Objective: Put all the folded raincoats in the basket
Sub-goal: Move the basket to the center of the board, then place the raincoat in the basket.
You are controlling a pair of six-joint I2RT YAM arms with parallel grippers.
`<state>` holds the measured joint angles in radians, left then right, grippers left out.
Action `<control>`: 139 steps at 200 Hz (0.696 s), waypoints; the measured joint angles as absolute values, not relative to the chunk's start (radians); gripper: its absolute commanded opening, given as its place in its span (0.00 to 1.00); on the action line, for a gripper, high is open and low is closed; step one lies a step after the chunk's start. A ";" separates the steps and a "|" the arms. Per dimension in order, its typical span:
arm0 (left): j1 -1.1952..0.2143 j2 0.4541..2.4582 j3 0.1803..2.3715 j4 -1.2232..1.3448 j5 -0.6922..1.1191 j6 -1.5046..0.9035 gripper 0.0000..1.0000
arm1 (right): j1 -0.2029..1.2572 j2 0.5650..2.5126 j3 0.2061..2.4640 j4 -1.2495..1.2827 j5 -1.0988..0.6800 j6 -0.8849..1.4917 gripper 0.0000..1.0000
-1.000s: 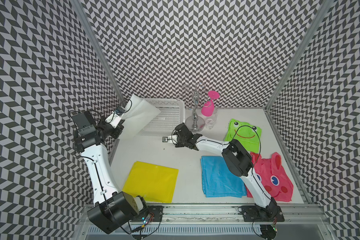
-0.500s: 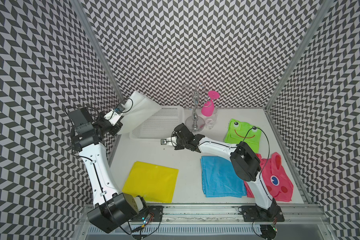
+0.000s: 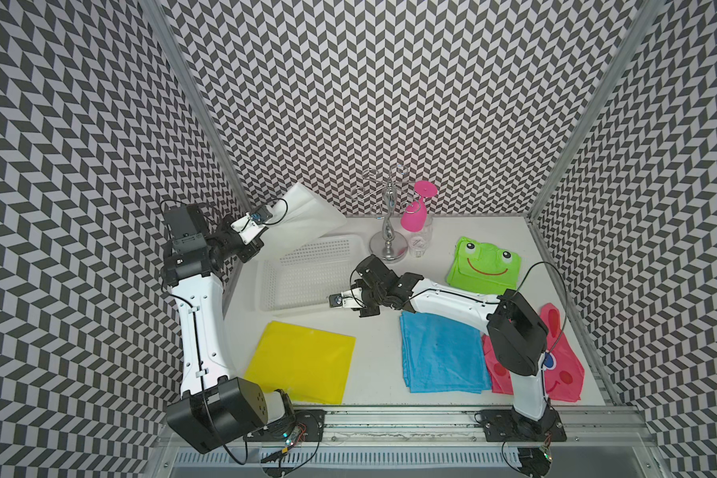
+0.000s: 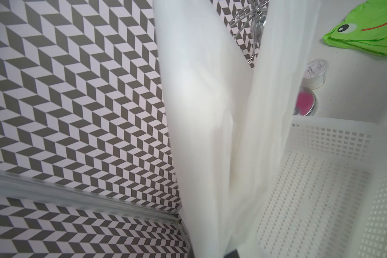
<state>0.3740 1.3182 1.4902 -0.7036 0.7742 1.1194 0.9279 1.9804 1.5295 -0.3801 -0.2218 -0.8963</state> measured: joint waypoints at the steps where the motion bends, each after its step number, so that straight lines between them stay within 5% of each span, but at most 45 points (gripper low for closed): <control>1: 0.372 1.319 1.489 -0.702 0.774 1.121 0.00 | 0.928 1.980 1.529 -0.381 -0.224 -0.896 0.28; 28: 0.298 1.322 1.437 -0.649 0.728 1.136 0.00 | 0.928 1.946 1.503 -0.415 -0.266 -0.875 0.39; 96: 0.186 1.323 1.227 -0.530 0.557 1.190 0.00 | 0.859 1.727 1.334 -0.436 -0.513 -0.807 0.47; 139: 0.183 1.322 1.201 -0.469 0.485 1.228 0.00 | 0.765 1.500 1.148 -0.225 -0.576 -0.651 0.51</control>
<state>0.1825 1.3220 1.2015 -0.4694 0.4850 1.2278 0.7647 1.5002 1.1481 -0.2249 -0.5762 -0.6506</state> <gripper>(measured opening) 0.070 0.498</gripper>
